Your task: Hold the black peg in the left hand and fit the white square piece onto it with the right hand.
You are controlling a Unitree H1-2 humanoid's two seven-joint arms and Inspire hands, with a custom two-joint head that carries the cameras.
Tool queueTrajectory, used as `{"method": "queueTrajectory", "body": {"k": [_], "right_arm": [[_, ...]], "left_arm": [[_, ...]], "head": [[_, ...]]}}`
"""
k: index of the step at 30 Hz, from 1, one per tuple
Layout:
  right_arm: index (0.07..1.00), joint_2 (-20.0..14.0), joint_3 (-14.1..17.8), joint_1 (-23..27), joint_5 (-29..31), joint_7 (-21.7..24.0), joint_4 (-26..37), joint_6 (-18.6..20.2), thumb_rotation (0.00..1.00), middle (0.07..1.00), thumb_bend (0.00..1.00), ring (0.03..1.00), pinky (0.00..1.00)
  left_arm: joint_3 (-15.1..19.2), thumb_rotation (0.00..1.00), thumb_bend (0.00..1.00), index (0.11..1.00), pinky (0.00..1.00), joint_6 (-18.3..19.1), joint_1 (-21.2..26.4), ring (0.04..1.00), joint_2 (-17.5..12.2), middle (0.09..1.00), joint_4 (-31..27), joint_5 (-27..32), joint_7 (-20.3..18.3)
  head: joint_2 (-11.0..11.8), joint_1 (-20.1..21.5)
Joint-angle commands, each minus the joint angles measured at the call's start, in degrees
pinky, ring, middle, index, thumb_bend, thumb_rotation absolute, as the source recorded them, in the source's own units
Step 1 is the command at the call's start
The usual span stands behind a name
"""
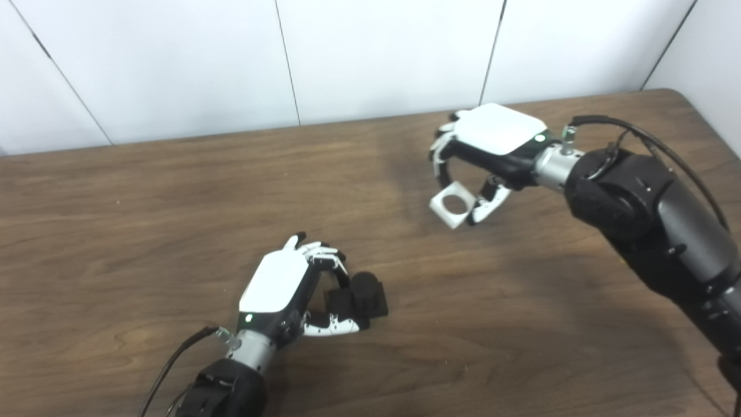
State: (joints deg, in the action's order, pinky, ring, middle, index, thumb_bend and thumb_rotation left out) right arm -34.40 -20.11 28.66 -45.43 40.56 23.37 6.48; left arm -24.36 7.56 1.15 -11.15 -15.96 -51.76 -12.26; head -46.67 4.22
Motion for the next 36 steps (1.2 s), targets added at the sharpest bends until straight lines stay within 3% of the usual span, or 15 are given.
{"method": "queueTrajectory", "body": {"k": [1, 19, 27, 36], "right_arm": [[0.485, 0.2, 0.9, 1.3, -0.1, 1.1, 3.2, 0.4, 0.14, 0.775, 0.52, 0.895, 0.98], [0.486, 11.3, -1.3, 2.2, -0.3, 13.0, 14.4, 3.5, 0.14, 0.794, 0.52, 0.930, 1.00], [0.486, 13.0, -1.3, 2.1, -0.1, 15.4, 15.1, 3.9, 0.13, 0.795, 0.52, 0.933, 1.00], [0.486, 13.6, -2.2, 1.0, -0.8, 14.8, 13.5, 2.4, 0.13, 0.792, 0.52, 0.929, 1.00]], "left_arm": [[-1.2, 0.05, 0.52, 0.484, 1.00, 0.3, -0.3, 0.849, 0.2, 0.761, 1.9, -0.1, -1.9], [-1.7, 0.05, 0.52, 0.484, 1.00, 0.8, 0.1, 0.848, 0.4, 0.761, 2.4, -0.4, -1.8], [-2.1, 0.05, 0.52, 0.484, 0.99, 0.9, 0.2, 0.846, 0.5, 0.762, 2.4, -1.1, -1.8], [-2.5, 0.06, 0.52, 0.485, 0.98, 1.0, 0.0, 0.843, 0.7, 0.764, 2.1, -2.1, -1.8]], "head": [[0.0, -0.1], [-0.4, -0.9], [-0.6, -2.0], [-0.9, -2.3]]}}
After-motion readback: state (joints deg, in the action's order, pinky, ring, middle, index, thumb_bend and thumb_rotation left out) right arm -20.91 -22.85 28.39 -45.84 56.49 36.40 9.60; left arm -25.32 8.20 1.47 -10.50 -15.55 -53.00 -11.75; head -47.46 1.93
